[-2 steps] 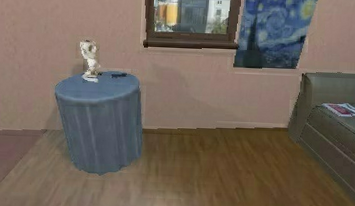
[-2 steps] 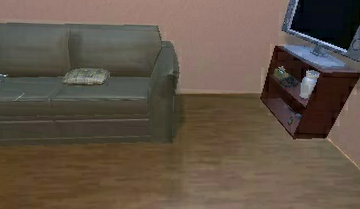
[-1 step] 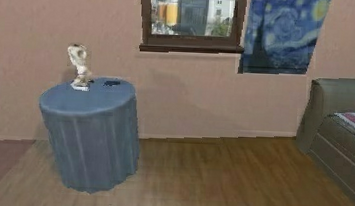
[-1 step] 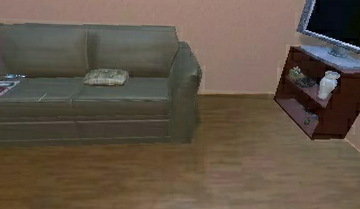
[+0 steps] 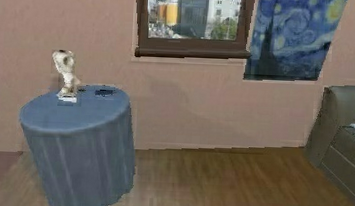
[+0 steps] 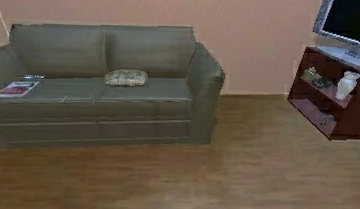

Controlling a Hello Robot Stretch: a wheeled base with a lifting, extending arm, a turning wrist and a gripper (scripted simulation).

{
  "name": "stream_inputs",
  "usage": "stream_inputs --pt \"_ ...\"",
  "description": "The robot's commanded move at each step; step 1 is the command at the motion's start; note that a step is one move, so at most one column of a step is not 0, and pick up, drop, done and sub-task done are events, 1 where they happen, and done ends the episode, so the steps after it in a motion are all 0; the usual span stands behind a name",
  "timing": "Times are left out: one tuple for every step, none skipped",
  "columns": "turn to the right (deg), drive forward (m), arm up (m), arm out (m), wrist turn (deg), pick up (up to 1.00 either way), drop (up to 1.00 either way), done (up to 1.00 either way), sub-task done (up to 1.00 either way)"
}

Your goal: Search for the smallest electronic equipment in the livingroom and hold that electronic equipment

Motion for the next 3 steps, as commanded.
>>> stream_inputs --pt "18.0 0.0 0.0 0.0 0.0 0.0 0.0 0.0 0.0" --pt "0.0 1.0 0.0 0.0 0.0 0.0 0.0 0.0 0.0" --pt "6.0 0.0 0.0 0.0 0.0 0.0 0.0 0.0 0.0"
